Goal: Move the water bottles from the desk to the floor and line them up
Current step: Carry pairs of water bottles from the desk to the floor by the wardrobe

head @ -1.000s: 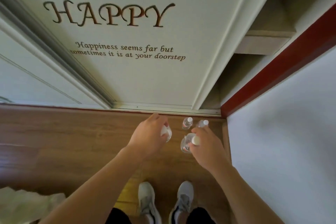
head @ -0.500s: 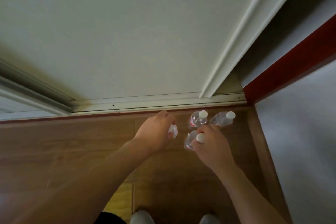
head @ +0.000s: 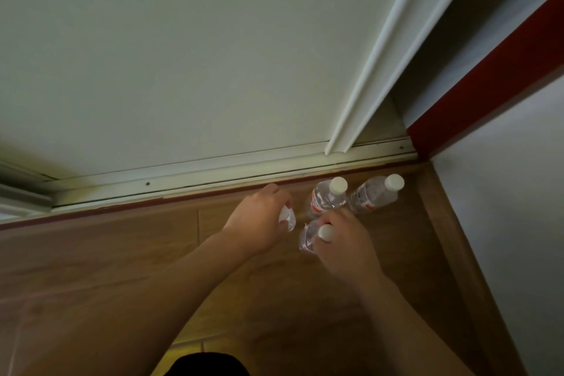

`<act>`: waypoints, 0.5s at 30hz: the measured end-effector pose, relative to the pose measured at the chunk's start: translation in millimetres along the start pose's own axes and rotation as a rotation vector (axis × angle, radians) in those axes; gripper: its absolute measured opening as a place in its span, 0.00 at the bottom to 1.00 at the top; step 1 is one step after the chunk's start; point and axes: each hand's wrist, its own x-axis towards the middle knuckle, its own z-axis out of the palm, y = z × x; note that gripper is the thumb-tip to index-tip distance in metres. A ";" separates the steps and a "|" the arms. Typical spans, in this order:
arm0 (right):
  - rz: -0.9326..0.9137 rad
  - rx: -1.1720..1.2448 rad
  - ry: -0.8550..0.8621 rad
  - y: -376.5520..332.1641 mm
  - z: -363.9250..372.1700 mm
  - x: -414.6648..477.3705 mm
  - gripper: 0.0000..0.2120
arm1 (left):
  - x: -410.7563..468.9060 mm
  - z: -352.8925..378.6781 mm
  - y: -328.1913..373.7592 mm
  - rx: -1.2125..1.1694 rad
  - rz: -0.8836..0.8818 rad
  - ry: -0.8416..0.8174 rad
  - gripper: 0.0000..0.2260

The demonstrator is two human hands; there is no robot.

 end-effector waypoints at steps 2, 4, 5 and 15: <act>0.002 -0.003 0.011 2.0 3.6 -0.1 0.05 | 2.8 4.4 -3.8 0.000 -0.009 -0.001 0.12; -0.003 -0.006 0.015 2.1 6.2 0.4 0.04 | 4.8 7.4 -6.7 -0.004 -0.011 0.005 0.12; -0.007 -0.015 0.015 1.6 7.0 0.8 0.03 | 5.9 8.1 -7.3 -0.006 -0.012 0.013 0.12; 0.019 -0.149 -0.054 -3.6 -1.9 -1.9 0.16 | 1.4 2.3 -6.0 0.092 0.013 0.038 0.19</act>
